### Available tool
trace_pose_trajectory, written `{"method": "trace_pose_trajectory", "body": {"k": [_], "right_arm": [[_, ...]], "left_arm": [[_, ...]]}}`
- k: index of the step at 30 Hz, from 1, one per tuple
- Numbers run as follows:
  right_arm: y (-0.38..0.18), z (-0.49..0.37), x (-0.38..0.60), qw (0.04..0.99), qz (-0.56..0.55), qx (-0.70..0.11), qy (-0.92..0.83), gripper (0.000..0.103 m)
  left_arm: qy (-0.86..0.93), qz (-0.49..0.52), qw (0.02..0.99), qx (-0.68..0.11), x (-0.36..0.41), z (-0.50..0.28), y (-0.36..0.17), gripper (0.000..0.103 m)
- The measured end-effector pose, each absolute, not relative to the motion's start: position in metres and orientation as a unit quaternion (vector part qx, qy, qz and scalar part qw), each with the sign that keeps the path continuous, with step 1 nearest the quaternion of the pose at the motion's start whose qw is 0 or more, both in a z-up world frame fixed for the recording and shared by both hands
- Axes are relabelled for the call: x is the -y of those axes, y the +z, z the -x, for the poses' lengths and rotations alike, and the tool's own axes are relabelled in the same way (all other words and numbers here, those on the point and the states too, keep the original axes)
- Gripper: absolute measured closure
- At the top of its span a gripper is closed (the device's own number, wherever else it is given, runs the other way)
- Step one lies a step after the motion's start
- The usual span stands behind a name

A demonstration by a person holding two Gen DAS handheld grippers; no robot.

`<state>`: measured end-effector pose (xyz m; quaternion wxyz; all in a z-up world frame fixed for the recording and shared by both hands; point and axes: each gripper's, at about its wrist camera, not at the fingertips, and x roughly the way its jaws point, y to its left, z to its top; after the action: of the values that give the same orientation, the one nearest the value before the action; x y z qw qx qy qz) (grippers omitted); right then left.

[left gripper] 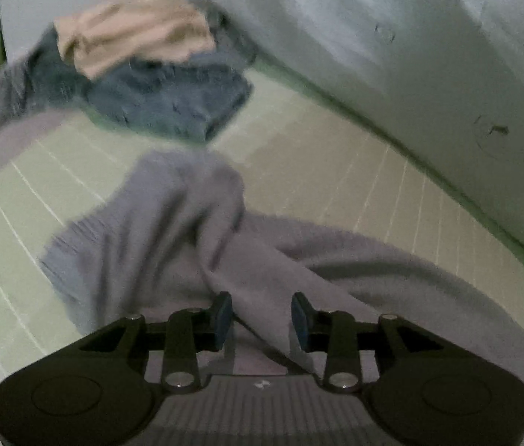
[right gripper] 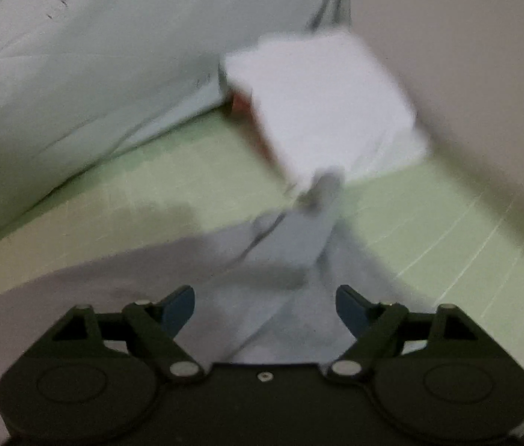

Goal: Fold clothes

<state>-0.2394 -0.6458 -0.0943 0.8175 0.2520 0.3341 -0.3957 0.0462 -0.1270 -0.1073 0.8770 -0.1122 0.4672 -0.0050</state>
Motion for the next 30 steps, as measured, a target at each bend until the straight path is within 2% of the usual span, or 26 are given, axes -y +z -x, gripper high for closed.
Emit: {"method": "trace_pose_trajectory", "body": {"k": [3,5,6,7,8,9,10,11,15,30], "right_arm": [[-0.112,0.228,0.653,0.801,-0.307,-0.337,-0.389,0.023],[-0.122,0.220,0.654,0.790,-0.332,-0.343,-0.385,0.031],[-0.126,0.216,0.652,0.786,-0.333,-0.352,-0.384,0.042],[-0.127,0.214,0.651,0.783,-0.330,-0.360,-0.386,0.057],[-0.126,0.214,0.650,0.783,-0.323,-0.366,-0.384,0.064],[-0.125,0.215,0.648,0.785,-0.315,-0.373,-0.382,0.082],[-0.124,0.215,0.649,0.786,-0.313,-0.378,-0.377,0.094],[-0.124,0.216,0.652,0.785,-0.317,-0.378,-0.374,0.099],[-0.119,0.223,0.661,0.777,-0.344,-0.372,-0.373,0.102],[-0.089,0.209,0.685,0.786,-0.364,-0.347,-0.359,0.102]], "left_arm": [[-0.010,0.133,0.867,-0.481,0.133,-0.054,-0.120,0.065],[-0.012,0.133,0.863,-0.486,0.139,-0.060,-0.124,0.067],[-0.014,0.128,0.863,-0.488,0.142,-0.063,-0.125,0.068],[-0.017,0.117,0.865,-0.487,0.145,-0.065,-0.125,0.075],[-0.021,0.106,0.867,-0.486,0.148,-0.067,-0.125,0.088],[-0.023,0.106,0.867,-0.486,0.147,-0.068,-0.124,0.093],[-0.024,0.106,0.868,-0.485,0.147,-0.070,-0.123,0.097],[-0.026,0.105,0.868,-0.485,0.147,-0.071,-0.123,0.102],[-0.026,0.117,0.873,-0.473,0.144,-0.077,-0.116,0.102],[-0.029,0.143,0.881,-0.451,0.142,-0.104,-0.100,0.103]]}}
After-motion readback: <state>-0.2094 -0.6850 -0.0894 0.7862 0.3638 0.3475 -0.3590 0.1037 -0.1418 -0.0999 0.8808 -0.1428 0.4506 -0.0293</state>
